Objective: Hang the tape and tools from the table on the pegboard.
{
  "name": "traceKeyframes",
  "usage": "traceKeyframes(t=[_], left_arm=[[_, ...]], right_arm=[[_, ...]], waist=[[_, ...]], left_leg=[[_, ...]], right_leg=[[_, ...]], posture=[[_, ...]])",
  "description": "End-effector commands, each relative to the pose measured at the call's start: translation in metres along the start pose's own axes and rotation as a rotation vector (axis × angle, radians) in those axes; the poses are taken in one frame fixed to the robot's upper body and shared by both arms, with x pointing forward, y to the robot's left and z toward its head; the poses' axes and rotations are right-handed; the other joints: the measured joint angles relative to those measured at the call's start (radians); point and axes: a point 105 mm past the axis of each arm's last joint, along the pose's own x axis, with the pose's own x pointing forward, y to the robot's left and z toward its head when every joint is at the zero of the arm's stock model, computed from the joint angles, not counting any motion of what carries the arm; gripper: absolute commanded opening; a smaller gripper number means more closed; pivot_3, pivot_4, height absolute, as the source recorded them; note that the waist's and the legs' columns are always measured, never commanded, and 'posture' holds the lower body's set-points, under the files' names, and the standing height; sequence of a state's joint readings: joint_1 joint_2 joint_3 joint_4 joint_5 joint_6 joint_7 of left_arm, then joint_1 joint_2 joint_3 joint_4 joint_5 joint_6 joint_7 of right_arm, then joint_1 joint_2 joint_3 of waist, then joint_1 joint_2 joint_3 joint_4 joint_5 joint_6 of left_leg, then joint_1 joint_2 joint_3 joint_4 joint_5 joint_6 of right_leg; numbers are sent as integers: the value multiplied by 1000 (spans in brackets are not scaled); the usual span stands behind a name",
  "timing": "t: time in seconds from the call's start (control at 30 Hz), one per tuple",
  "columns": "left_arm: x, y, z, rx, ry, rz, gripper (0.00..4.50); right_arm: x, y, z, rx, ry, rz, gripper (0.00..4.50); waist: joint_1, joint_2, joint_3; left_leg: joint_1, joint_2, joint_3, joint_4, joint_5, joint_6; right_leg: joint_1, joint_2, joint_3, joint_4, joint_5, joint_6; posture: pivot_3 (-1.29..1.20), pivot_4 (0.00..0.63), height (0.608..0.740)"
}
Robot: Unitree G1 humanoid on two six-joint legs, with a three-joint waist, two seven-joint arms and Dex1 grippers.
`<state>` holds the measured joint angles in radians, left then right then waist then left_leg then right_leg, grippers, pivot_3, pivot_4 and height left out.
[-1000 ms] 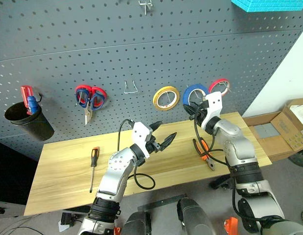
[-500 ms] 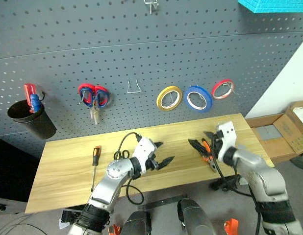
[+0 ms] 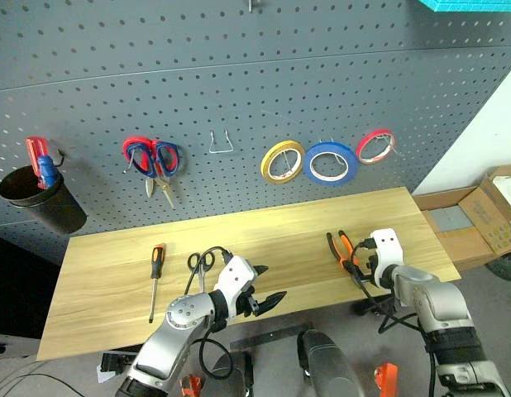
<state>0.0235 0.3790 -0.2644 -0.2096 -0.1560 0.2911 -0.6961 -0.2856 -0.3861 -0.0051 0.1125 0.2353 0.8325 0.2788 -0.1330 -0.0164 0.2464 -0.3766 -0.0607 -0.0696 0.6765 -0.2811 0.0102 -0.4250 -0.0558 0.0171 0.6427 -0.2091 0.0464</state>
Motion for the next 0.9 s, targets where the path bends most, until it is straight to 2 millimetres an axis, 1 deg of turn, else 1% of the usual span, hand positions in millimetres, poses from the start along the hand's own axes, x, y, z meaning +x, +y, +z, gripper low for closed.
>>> traceKeyframes(t=[0.03, 0.17, 0.33, 0.43, 0.53, 0.7, 0.77, 0.8, 0.83, 0.87, 0.9], left_arm=[[-7, 1, 10, 13, -30, 23, 3746], [-8, 1, 11, 14, -29, 29, 3746], [-7, 2, 12, 16, -29, 42, 3746], [-8, 6, 13, 21, -31, 57, 3746], [-7, 10, 16, 21, -40, 73, 3746], [-6, 12, 18, 7, -47, 73, 3746], [-4, 14, 19, 9, -55, 78, 3746], [-4, 16, 22, 6, -68, 84, 3746], [-5, 20, 27, 0, -93, 101, 3746], [-6, 25, 32, -2, -119, 120, 3746], [-9, 34, 46, 9, -196, 175, 3746]], right_arm=[[4, 2, 11, -28, -16, 12, 4441], [13, -3, 7, -58, 37, -12, 4441], [24, 5, -2, -43, 74, 32, 4441], [28, 3, -9, -57, 107, 15, 4441], [29, 4, -8, -66, 106, 33, 3953], [26, 3, 0, -106, 110, 40, 2377], [22, 5, 6, -132, 98, 63, 2337], [18, 9, 12, -154, 83, 94, 2335], [9, 22, 26, -200, 24, 179, 2331], [-3, 39, 40, -246, -41, 276, 2330], [-25, 64, 60, -298, -150, 426, 2326]], waist=[[4, 0, 0], [10, 0, 1], [19, -1, 2], [20, -3, 4], [22, -5, 5], [26, -5, 5], [29, -5, 5], [32, -5, 5], [36, -4, 4], [41, -4, 5], [44, -4, 5]], left_leg=[[0, 0, 0, 0, 0, 0], [0, 0, 0, 0, 0, 0], [0, 0, 0, 1, 0, 0], [0, 1, 0, 0, 0, 0], [1, 1, 0, 0, 0, 0], [1, 1, 0, 0, 0, 0], [0, 1, 0, 0, 0, 0], [0, 1, 0, 0, 0, 0], [0, 1, 0, 0, 0, 0], [-2, 1, 0, 0, 0, 0], [-4, 1, 0, 0, 0, 0]], right_leg=[[0, 0, 0, 0, -1, 0], [0, 0, 0, -1, -1, 1], [0, 0, -1, -1, -1, 1], [0, 0, -1, -1, -1, 1], [1, 0, -1, -1, -1, 1], [1, 0, -1, -1, -1, 1], [1, 0, -1, -2, -1, 1], [1, 0, -1, -2, -1, 1], [0, 0, -1, -1, -1, 1], [-1, 0, -1, -1, -1, 1], [-4, 0, -1, -1, -1, 1]], posture=[[-162, 270, 740], [-155, 270, 740], [-139, 269, 740], [-129, 267, 740], [-123, 262, 740], [-121, 242, 740], [-121, 231, 740], [-121, 225, 740], [-119, 215, 740], [-118, 210, 740], [-116, 202, 740]])
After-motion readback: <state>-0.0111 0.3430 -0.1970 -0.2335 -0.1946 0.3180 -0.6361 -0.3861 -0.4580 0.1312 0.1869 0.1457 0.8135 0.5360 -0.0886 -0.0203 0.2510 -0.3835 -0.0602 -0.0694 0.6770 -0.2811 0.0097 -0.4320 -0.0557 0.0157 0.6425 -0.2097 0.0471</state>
